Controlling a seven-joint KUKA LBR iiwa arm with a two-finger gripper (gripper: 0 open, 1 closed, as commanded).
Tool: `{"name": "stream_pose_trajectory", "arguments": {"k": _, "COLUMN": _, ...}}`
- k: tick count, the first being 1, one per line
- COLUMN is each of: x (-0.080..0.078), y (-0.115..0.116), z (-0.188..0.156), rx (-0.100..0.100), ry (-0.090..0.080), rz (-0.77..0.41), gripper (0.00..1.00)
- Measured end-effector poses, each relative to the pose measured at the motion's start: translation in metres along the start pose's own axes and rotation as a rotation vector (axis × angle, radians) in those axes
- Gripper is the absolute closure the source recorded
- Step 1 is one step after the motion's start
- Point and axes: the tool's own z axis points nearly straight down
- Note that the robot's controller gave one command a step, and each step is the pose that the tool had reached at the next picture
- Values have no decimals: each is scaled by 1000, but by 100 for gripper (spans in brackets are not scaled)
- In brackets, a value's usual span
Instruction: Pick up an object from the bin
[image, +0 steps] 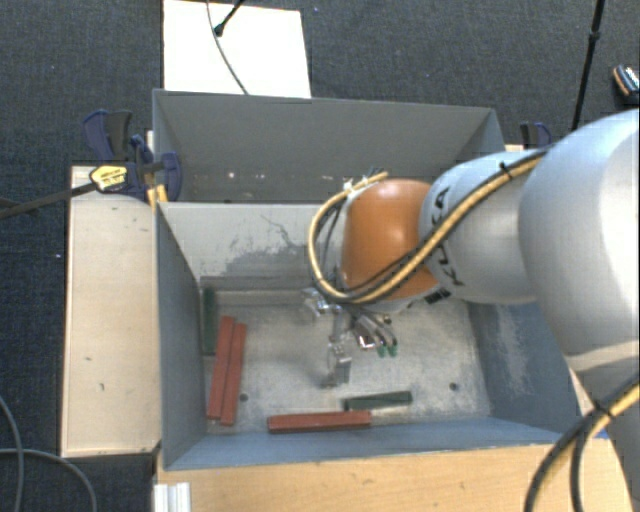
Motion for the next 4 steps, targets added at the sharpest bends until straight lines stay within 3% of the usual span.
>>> {"name": "stream_pose_trajectory", "arguments": {"k": 1, "x": 7, "y": -117, "z": -11, "rx": 1, "ry": -6, "rz": -63, "gripper": 0}}
{"name": "stream_pose_trajectory", "arguments": {"k": 2, "x": -8, "y": -51, "z": -27, "rx": -6, "ry": -8, "rz": 25, "gripper": 0}}
{"name": "stream_pose_trajectory", "arguments": {"k": 3, "x": -1, "y": -133, "z": 1, "rx": 0, "ry": -5, "rz": -166, "gripper": 0}}
{"name": "stream_pose_trajectory", "arguments": {"k": 4, "x": 21, "y": -38, "z": -53, "rx": -7, "ry": -6, "rz": -151, "gripper": 0}}
